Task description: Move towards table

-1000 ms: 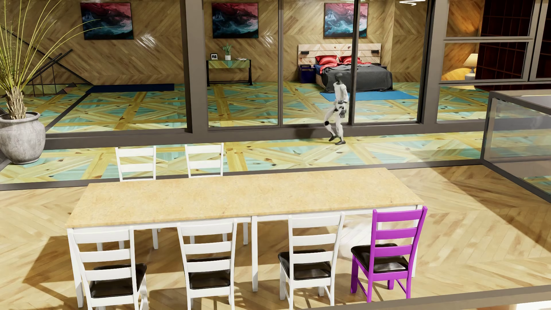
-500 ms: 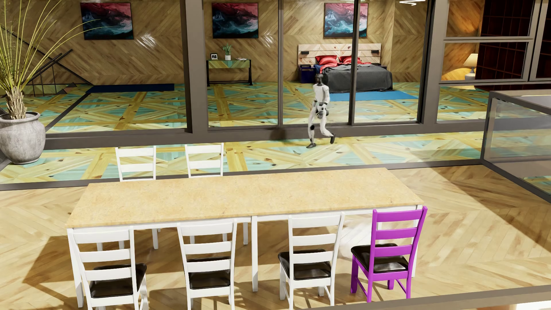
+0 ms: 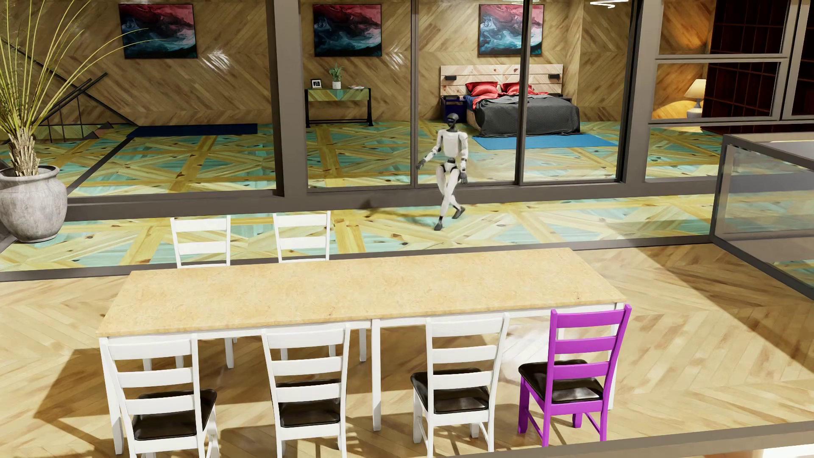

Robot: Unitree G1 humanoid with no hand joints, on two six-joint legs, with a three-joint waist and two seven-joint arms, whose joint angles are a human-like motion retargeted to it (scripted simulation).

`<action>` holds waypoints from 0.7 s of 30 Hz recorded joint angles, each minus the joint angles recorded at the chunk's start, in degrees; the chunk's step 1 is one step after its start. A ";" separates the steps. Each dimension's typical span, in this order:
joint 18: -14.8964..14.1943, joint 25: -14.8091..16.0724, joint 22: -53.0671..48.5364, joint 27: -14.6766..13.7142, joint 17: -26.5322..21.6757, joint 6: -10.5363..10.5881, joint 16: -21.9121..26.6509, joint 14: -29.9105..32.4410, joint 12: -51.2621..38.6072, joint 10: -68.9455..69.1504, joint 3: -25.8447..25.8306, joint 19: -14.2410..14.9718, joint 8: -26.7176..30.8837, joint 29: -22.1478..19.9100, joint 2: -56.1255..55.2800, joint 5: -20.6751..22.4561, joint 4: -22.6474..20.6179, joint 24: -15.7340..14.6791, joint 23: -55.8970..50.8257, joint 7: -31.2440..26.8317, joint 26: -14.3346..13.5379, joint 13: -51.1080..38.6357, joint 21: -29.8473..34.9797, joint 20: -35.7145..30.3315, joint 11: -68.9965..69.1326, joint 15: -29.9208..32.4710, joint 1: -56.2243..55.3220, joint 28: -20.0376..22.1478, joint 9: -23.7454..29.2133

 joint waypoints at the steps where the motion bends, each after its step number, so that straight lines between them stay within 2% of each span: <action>1: -0.03 -2.10 0.11 -2.01 -0.27 -1.02 -1.34 -3.98 2.35 4.22 0.45 2.05 1.24 2.50 -2.29 -2.40 -0.07 1.18 0.23 0.65 -1.11 3.04 1.34 1.00 9.31 5.00 1.15 -0.74 0.07; 2: -0.25 -3.72 -0.12 -2.87 -0.03 -2.14 -3.27 -7.31 4.47 6.11 0.81 4.11 2.56 5.62 -6.57 -5.33 -1.10 0.65 1.12 1.35 -2.09 6.17 1.08 3.38 20.99 9.75 3.16 -0.67 0.19; 3: -0.69 -4.45 -0.24 -2.20 0.86 -3.29 -5.17 -9.65 5.95 6.23 0.91 4.50 4.60 8.54 -11.98 -7.78 -2.66 -0.69 2.84 1.84 -2.73 9.18 -0.43 6.17 32.22 14.16 5.76 -0.40 0.31; 4: -1.28 -4.89 0.00 -0.06 2.03 -4.38 -6.39 -11.36 6.54 5.50 0.72 3.47 7.08 10.23 -17.67 -8.95 -4.46 -1.18 5.27 1.66 -2.90 12.23 -2.47 8.01 41.05 15.23 8.54 -0.09 0.40; 5: -1.95 -5.62 0.57 2.80 3.14 -5.24 -6.65 -12.61 6.21 4.18 0.35 1.88 9.16 10.35 -23.27 -9.22 -6.39 0.12 8.13 0.49 -2.88 15.57 -4.31 8.10 47.31 12.55 11.41 0.07 0.45; 7: -3.26 -8.85 1.56 7.75 4.57 -6.12 -5.53 -14.26 3.29 0.50 -0.68 -0.09 11.43 10.20 -33.33 -10.22 -10.41 5.63 13.99 -4.55 -3.90 23.27 -5.20 4.84 52.02 10.95 17.16 -0.62 0.50; 8: -3.82 -11.21 1.37 8.18 5.11 -6.29 -4.86 -15.10 1.07 -1.06 -1.35 -1.00 11.71 11.35 -37.74 -11.63 -12.16 7.48 15.96 -7.98 -5.25 27.41 -3.86 3.52 50.63 10.96 19.67 -1.04 0.55; 9: -4.26 -13.57 0.63 6.81 5.75 -6.40 -4.25 -16.12 -1.28 -2.11 -2.16 -2.31 11.19 12.70 -41.64 -13.75 -13.55 8.19 16.91 -11.68 -7.03 31.44 -1.85 2.79 46.85 10.30 21.80 -0.97 0.63; 10: -4.66 -15.48 -0.73 4.13 6.42 -6.52 -3.80 -17.20 -3.56 -2.88 -3.07 -4.06 9.51 13.49 -44.68 -16.45 -14.63 7.73 17.21 -15.39 -8.93 35.03 -0.12 2.30 40.56 9.58 23.73 -0.48 0.78; 12: -5.64 -16.68 -4.07 -0.66 8.67 -6.90 -3.21 -19.05 -7.10 -4.73 -4.85 -6.20 3.03 15.38 -47.43 -20.37 -16.11 4.77 17.51 -21.41 -12.15 39.79 -0.23 1.36 19.81 10.04 27.71 2.08 1.30; 13: -6.08 -16.60 -5.57 -1.60 9.96 -7.08 -2.97 -19.48 -8.30 -6.24 -5.54 -4.82 0.56 17.43 -47.31 -19.46 -16.51 3.13 17.45 -23.38 -13.09 40.72 -1.53 0.72 5.91 11.40 29.97 3.59 1.61; 14: -6.39 -16.90 -6.77 -2.33 10.84 -7.13 -2.76 -19.58 -9.22 -8.00 -6.05 -1.37 1.52 19.59 -47.14 -16.28 -16.64 1.70 16.98 -24.74 -13.43 40.76 -2.67 0.04 -7.56 12.23 32.43 4.72 1.95; 15: -6.57 -17.41 -7.52 -3.08 11.18 -7.04 -2.60 -19.72 -9.89 -9.43 -6.40 3.26 5.86 21.01 -47.52 -12.41 -16.57 0.53 16.09 -25.61 -13.31 40.17 -3.72 -0.65 -16.92 11.17 35.02 5.50 2.33; 16: -6.68 -18.01 -7.54 -3.33 11.07 -6.90 -2.47 -19.98 -10.40 -9.89 -6.54 5.53 9.90 21.10 -48.31 -9.46 -16.36 -0.35 15.09 -25.91 -12.85 39.02 -4.80 -1.32 -19.81 9.26 37.43 6.06 2.72; 17: -6.81 -18.90 -6.54 -3.07 10.64 -6.78 -2.33 -20.01 -10.89 -9.16 -6.49 3.73 9.82 19.94 -49.00 -8.06 -16.17 -0.86 14.22 -25.64 -11.84 37.31 -5.65 -2.09 -16.78 9.44 39.59 6.21 3.07; 18: -6.83 -20.04 -4.40 -2.06 10.15 -6.53 -2.18 -19.05 -11.59 -7.44 -6.58 0.40 7.97 17.69 -49.43 -7.76 -15.87 -0.75 13.28 -25.45 -10.44 35.33 -6.37 -3.32 -11.21 11.11 41.33 5.75 3.35; 19: -6.70 -21.06 -1.13 -0.21 9.97 -6.04 -1.86 -16.25 -12.80 -4.99 -6.96 -3.10 7.14 14.65 -49.08 -7.90 -15.12 0.50 12.15 -25.88 -8.72 33.35 -7.23 -5.46 -6.92 13.57 42.40 4.46 3.58; 20: -7.02 -21.47 2.94 1.90 10.02 -5.32 -1.42 -11.75 -14.39 -0.65 -7.44 -4.65 5.97 11.34 -47.97 -8.58 -14.05 3.07 11.04 -26.47 -6.86 31.45 -8.29 -8.58 -3.85 16.68 42.47 2.31 3.73; 21: -9.05 -20.98 6.93 3.69 10.08 -4.42 -0.93 -6.01 -15.93 6.50 -7.89 -6.41 4.42 8.37 -46.93 -9.18 -12.47 6.69 10.36 -26.53 -5.39 29.19 -9.44 -12.38 -0.39 15.88 40.74 -0.79 3.84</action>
